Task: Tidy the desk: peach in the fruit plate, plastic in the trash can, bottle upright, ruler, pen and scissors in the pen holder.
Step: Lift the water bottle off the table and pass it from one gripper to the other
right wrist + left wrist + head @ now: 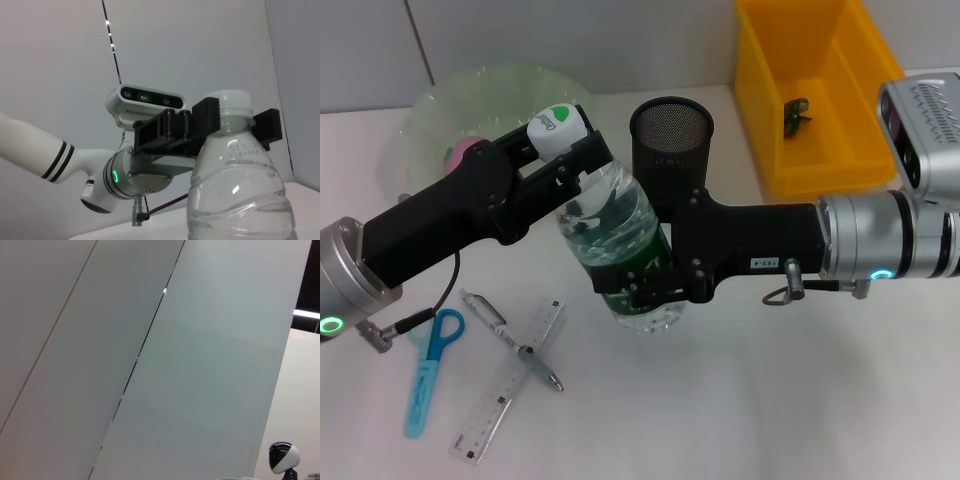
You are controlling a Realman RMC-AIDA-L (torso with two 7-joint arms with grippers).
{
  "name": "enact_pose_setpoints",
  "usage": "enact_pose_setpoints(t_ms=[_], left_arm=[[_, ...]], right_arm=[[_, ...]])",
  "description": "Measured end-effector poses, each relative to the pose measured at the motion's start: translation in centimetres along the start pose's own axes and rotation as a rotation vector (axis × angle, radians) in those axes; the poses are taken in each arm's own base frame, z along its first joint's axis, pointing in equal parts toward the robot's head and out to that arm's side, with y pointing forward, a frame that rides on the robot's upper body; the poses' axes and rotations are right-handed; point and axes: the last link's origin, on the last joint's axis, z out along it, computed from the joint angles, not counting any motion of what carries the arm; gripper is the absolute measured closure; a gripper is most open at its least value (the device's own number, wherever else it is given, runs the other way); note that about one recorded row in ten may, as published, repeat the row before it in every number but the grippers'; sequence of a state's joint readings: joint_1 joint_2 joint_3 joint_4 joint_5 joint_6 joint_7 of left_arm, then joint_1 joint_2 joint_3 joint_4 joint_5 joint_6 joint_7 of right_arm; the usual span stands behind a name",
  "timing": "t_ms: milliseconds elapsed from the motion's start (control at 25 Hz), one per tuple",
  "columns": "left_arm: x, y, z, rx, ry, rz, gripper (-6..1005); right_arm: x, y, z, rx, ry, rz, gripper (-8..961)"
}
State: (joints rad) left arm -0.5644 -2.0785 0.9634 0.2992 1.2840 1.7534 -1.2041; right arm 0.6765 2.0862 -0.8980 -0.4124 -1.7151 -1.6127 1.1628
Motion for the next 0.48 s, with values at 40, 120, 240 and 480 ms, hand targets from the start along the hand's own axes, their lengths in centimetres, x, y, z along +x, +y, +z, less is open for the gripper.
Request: enact_pose_setpoints(t_ms=[40, 120, 240, 480], left_arm=[[0.00, 0.00, 0.00, 0.000, 0.000, 0.000, 502], [0.00, -0.01, 0.01, 0.000, 0.000, 0.000, 505], [-0.01, -0.06, 0.00, 0.004, -0.001, 0.000, 508], [-0.03, -0.10, -0.02, 0.008, -0.002, 0.000, 535]], right_arm=[[0.01, 0.00, 0.00, 0.000, 0.000, 0.000, 145], [0.01, 0.01, 0.01, 0.000, 0.001, 0.000, 144], [0.00, 0.05, 0.01, -0.003, 0.000, 0.000, 143], [-0.02, 0.07, 0.01, -0.005, -0.001, 0.000, 140]])
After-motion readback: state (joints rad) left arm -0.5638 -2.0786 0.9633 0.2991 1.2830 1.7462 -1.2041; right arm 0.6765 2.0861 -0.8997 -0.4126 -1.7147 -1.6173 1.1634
